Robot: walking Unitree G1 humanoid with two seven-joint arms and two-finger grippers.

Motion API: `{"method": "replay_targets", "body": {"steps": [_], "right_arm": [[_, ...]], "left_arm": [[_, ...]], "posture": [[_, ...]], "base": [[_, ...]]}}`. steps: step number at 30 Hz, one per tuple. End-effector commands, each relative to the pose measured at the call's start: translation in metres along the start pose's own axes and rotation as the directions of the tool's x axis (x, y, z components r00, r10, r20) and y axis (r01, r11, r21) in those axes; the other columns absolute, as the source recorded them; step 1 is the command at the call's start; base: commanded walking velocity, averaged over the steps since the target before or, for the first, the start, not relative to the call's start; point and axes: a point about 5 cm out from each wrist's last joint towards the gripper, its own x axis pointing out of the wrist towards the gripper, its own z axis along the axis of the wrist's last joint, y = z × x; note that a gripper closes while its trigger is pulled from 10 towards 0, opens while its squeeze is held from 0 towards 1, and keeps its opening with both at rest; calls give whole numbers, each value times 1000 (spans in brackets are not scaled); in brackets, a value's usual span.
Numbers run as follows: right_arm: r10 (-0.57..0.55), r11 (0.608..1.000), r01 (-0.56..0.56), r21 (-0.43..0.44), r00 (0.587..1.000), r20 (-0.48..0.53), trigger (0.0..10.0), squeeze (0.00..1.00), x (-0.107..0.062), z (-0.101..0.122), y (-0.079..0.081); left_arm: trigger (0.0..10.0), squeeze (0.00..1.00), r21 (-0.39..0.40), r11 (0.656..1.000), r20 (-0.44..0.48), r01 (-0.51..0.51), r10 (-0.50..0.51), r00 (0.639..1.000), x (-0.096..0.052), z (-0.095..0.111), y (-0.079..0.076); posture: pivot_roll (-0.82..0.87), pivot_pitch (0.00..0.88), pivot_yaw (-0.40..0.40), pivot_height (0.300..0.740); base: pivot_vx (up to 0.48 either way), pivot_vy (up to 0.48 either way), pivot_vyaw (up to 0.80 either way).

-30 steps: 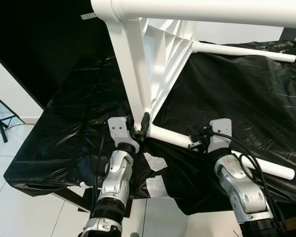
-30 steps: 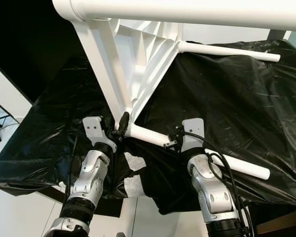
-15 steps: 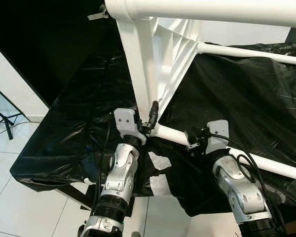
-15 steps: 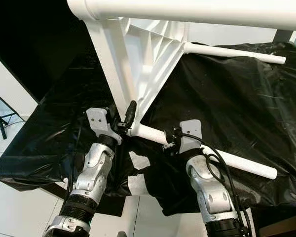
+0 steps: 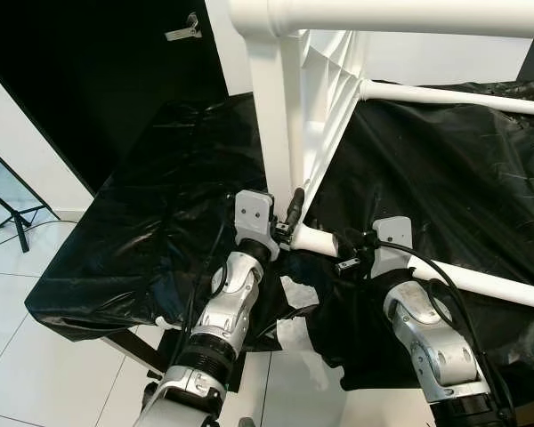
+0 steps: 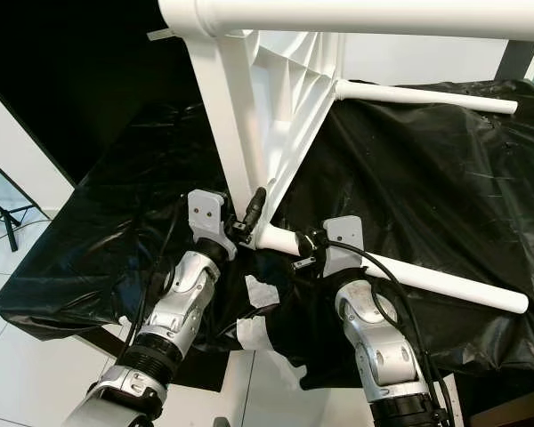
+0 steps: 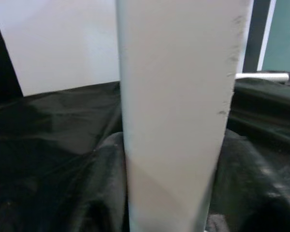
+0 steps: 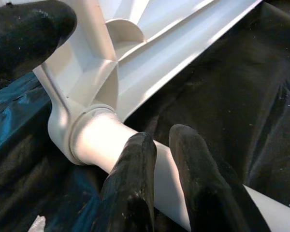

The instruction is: Building children table

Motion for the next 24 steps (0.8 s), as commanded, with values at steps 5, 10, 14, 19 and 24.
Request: {"method": "replay_targets", "body": {"steps": [5,10,14,19,24], "right_arm": [[14,1000,-14,13,1000,-6,10000,0,1,-2,3],[17,1000,-16,14,1000,-6,10000,0,1,-2,3],[20,1000,-19,16,1000,-4,10000,0,1,-2,4],[20,1000,-20,20,1000,-4,10000,0,1,-2,5],[17,1000,-17,21,1000,-3,10000,0,1,-1,5]], "left_arm": [[0,0,35,981,-39,190,-189,981,-3,-8,-9],[0,0,43,984,-39,171,-170,985,-4,-9,-9],[0,0,78,991,-50,112,-108,993,-5,-13,-5],[0,0,125,992,-86,12,-1,996,-7,-19,7],[0,0,174,979,-115,-105,126,985,-12,-24,25]], "posture": [[66,0,133,740],[68,0,132,740],[70,0,132,740],[69,0,134,740],[68,0,135,740]], "base": [[0,0,0],[0,0,0],[0,0,0],[0,0,0],[0,0,0]]}}
